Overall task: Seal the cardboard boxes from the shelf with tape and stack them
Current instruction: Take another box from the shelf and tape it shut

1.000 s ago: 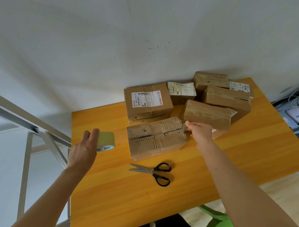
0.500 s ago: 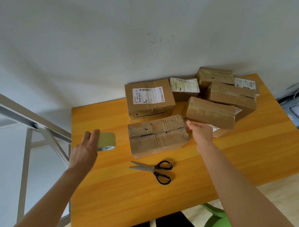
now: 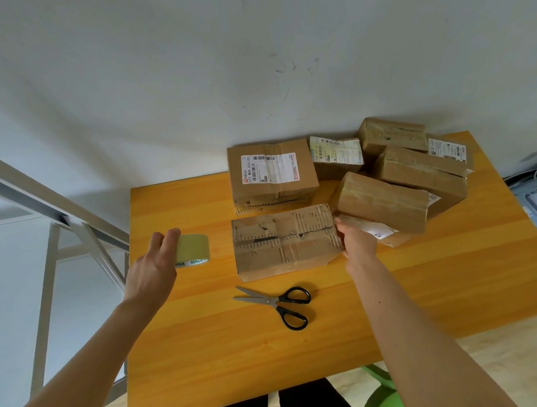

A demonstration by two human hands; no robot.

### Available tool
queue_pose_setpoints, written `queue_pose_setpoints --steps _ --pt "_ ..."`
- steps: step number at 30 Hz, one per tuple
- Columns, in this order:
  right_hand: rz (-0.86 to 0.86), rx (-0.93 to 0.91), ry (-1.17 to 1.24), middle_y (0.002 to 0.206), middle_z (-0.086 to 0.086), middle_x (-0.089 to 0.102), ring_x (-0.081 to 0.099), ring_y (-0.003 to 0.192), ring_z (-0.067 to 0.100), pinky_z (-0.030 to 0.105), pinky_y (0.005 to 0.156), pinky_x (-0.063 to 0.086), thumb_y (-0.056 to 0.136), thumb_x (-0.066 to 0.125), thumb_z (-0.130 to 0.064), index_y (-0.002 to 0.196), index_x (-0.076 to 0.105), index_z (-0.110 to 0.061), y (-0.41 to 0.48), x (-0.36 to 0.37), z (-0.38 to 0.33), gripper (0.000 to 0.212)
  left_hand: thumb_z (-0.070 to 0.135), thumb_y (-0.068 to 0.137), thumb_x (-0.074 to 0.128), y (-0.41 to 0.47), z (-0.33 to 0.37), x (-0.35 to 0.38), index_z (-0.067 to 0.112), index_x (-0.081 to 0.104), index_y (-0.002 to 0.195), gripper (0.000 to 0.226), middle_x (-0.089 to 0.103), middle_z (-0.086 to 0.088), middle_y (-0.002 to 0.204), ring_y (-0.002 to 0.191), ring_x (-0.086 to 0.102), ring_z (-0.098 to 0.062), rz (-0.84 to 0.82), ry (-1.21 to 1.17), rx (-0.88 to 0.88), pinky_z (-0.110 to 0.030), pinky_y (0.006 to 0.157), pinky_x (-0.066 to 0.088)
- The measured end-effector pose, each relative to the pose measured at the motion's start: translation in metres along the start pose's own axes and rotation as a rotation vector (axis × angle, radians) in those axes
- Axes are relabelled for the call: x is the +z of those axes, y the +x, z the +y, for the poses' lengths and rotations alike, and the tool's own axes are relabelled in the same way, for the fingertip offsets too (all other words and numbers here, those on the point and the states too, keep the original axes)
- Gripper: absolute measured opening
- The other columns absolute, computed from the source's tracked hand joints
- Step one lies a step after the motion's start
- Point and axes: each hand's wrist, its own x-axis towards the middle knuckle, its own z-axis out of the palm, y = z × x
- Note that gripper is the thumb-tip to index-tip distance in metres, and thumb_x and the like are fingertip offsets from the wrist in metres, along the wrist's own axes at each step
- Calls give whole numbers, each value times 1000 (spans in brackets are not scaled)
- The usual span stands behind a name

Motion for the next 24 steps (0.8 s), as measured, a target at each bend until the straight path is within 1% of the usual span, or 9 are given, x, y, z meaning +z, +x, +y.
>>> queue_pose_setpoints --steps 4,8,10,13,15,17,20,22,24 --pt "25 23 3 90 4 64 58 77 11 23 59 45 80 79 -24 105 53 -7 2 3 0 40 -19 66 68 1 2 0 10 41 117 64 52 -21 91 48 55 -38 13 -8 -10 -37 35 47" --pt "46 58 3 83 2 58 51 70 9 23 52 40 80 79 -21 98 52 -7 0 7 -3 36 -19 66 69 -1 2 0 7 44 116 62 53 -22 91 46 53 -37 16 -2 7 -33 33 44" --pt "46 79 3 77 0 57 50 66 9 22 46 38 80 78 -20 87 51 -8 1 8 -4 30 -20 65 69 -1 2 0 7 44 117 63 53 -22 91 47 54 -37 13 -7 1 -32 34 44" --pt "25 98 -18 76 0 57 49 66 10 24 50 38 83 76 -23 78 51 -14 -3 8 -5 27 -19 66 68 -2 3 0 9 42 117 63 53 -22 93 49 55 -37 27 -22 -10 -34 34 46" --pt "-20 96 -47 81 0 60 51 72 10 25 56 39 87 72 -23 83 55 -13 -2 7 -5 20 -20 67 67 -2 3 -2 10 42 116 63 53 -22 93 48 54 -37 37 -29 -19 -35 35 47" --pt "-50 59 -62 88 0 62 54 78 11 26 62 41 93 65 -16 101 60 -14 1 6 -3 10 -20 67 67 -2 2 -4 10 42 116 63 52 -22 92 48 55 -37 46 -34 -20 -35 35 47" --pt "-17 -109 -103 115 6 64 60 103 18 28 83 49 98 51 -6 125 60 -15 3 4 6 30 -19 68 67 -1 1 -5 9 43 117 62 53 -22 93 49 55 -38 47 -33 -12 -36 35 47" --pt "6 -352 -345 134 8 57 52 123 22 34 102 43 103 44 -13 134 55 -11 0 4 13 33 -19 69 66 -1 1 -5 10 42 117 61 53 -23 94 50 56 -38 51 -35 -12 -36 36 48" --pt "3 -610 -568 141 10 51 44 133 25 38 111 35 106 36 -22 139 50 -7 -6 1 22 39 -17 71 66 -1 2 -5 11 41 117 60 53 -23 95 51 56 -39 47 -35 -17 -37 36 48"
